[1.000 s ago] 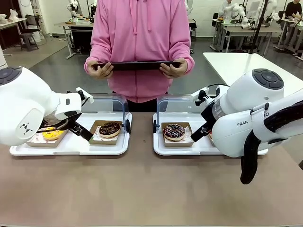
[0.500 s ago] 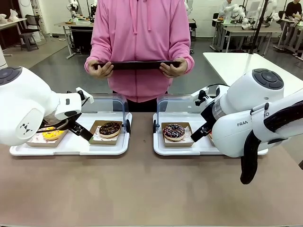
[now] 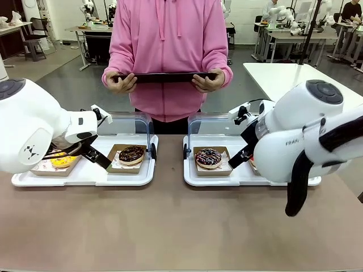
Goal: Provide the desired donut to the person.
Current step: Pick up and lift the Paper togo box containing the Donut pointed at by the person.
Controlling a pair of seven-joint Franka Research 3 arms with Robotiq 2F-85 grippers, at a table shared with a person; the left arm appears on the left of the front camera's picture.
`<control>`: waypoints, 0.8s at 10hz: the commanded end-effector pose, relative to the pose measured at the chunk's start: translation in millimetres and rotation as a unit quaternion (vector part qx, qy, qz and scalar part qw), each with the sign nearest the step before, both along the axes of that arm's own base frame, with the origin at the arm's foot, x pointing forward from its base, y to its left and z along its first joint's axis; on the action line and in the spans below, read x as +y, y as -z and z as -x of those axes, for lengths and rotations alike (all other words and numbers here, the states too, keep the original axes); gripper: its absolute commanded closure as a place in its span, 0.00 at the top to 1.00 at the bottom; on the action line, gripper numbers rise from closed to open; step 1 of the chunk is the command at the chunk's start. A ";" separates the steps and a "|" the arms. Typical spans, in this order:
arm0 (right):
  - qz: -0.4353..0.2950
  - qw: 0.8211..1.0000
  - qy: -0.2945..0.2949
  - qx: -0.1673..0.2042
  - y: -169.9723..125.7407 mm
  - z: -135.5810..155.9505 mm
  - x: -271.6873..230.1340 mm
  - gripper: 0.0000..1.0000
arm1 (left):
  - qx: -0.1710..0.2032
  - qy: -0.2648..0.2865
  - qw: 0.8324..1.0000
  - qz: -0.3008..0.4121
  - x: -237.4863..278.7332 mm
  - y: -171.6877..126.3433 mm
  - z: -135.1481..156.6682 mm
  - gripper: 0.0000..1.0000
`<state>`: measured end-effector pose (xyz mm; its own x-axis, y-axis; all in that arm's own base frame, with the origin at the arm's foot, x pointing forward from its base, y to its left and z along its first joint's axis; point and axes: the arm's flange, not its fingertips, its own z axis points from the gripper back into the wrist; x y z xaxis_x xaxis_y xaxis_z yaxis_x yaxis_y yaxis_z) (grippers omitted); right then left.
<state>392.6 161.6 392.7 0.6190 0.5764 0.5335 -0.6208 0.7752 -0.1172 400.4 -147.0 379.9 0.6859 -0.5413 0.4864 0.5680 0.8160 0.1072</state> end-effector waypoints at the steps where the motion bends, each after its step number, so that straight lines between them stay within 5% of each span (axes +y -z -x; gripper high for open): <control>1: -0.049 0.996 -0.070 0.013 -64.0 12.7 -74.0 1.00 | 0.023 0.032 0.999 0.037 50.0 -37.7 25.9 1.00; 4: -0.061 0.984 -0.167 -0.012 -113.5 31.5 -138.3 1.00 | 0.005 0.099 0.989 0.112 123.6 -72.5 78.6 1.00; 8: -0.135 0.963 -0.230 -0.044 -125.4 18.3 -165.7 1.00 | -0.066 0.159 0.972 0.163 173.0 -78.1 106.5 1.00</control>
<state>360.0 -6.5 524.8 0.2928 0.6359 0.7141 -0.8882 0.4573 -0.0430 341.9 30.1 507.8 0.4616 -0.5390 0.7046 0.7798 0.6252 -0.0326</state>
